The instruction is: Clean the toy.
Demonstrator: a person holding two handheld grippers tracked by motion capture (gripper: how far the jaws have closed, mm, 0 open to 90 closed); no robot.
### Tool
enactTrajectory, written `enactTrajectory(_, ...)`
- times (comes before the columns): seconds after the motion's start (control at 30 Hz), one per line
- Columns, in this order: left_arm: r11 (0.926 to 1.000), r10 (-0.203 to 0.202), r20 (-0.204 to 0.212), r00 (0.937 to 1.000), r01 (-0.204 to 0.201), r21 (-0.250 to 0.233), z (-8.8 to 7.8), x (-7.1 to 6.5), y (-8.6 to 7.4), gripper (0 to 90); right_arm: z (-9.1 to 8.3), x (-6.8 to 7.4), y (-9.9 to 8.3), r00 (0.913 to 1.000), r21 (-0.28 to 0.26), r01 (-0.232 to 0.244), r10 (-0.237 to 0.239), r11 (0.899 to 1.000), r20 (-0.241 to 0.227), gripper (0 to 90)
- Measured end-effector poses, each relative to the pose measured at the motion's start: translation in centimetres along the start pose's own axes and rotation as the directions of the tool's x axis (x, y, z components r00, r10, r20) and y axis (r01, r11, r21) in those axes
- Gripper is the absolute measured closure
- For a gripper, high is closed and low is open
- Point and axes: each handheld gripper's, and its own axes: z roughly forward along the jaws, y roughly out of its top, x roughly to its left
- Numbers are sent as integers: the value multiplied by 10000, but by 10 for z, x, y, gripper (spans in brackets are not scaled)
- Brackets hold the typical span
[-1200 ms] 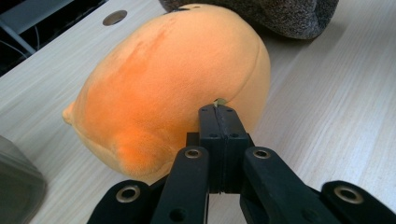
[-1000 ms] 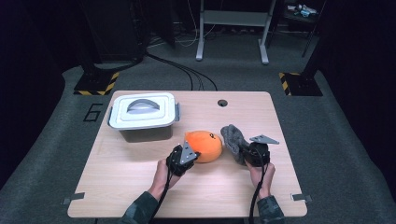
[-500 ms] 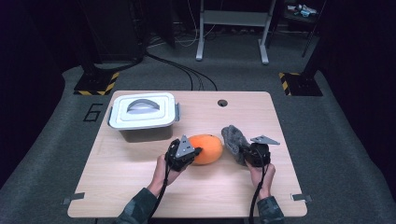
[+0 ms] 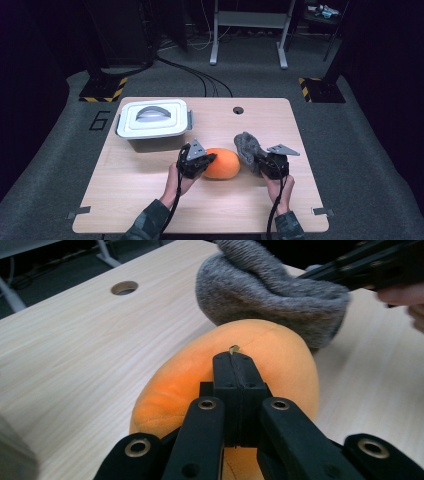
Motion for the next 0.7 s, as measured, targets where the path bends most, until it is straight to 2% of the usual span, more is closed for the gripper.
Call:
enactTrajectory(0.23, 9994, -352, -162, 9992, 353, 67, 5, 4, 1, 898, -16, 25, 11, 9976, -469, 363, -390, 9982, -576, 844)
enactTrajectory(0.33, 9991, -409, -191, 9990, 410, 71, 6, 5, 1, 889, -16, 38, 13, 9948, -464, 661, -694, 9967, -739, 843)
enactTrajectory(0.43, 9993, -371, -190, 9991, 370, -36, 5, 6, 1, 787, -6, 45, 12, 9935, -222, 901, -914, 9957, -685, 844)
enactTrajectory(0.47, 9995, -317, -31, 9995, 317, -30, 4, 7, 1, 739, -3, 45, 11, 9934, -149, 931, -939, 9955, -653, 844)
enactTrajectory(0.5, 9998, -207, -179, 9996, 207, 14, 2, 8, 1, 693, 0, 45, 11, 9939, -134, 876, -883, 9961, -658, 844)
enactTrajectory(0.57, 9995, -312, -131, 9994, 313, 57, -1, 11, -1, 608, 3, 43, 11, 9949, -116, 765, -770, 9970, -650, 844)
enactTrajectory(0.63, 9993, -380, -271, 9989, 381, 40, -5, 13, -3, 559, 5, 41, 12, 9954, -77, 741, -744, 9972, -597, 844)
enactTrajectory(0.7, 9992, -374, -257, 9990, 376, 96, -9, 16, -7, 547, 7, 40, 12, 9954, -70, 743, -746, 9972, -604, 844)
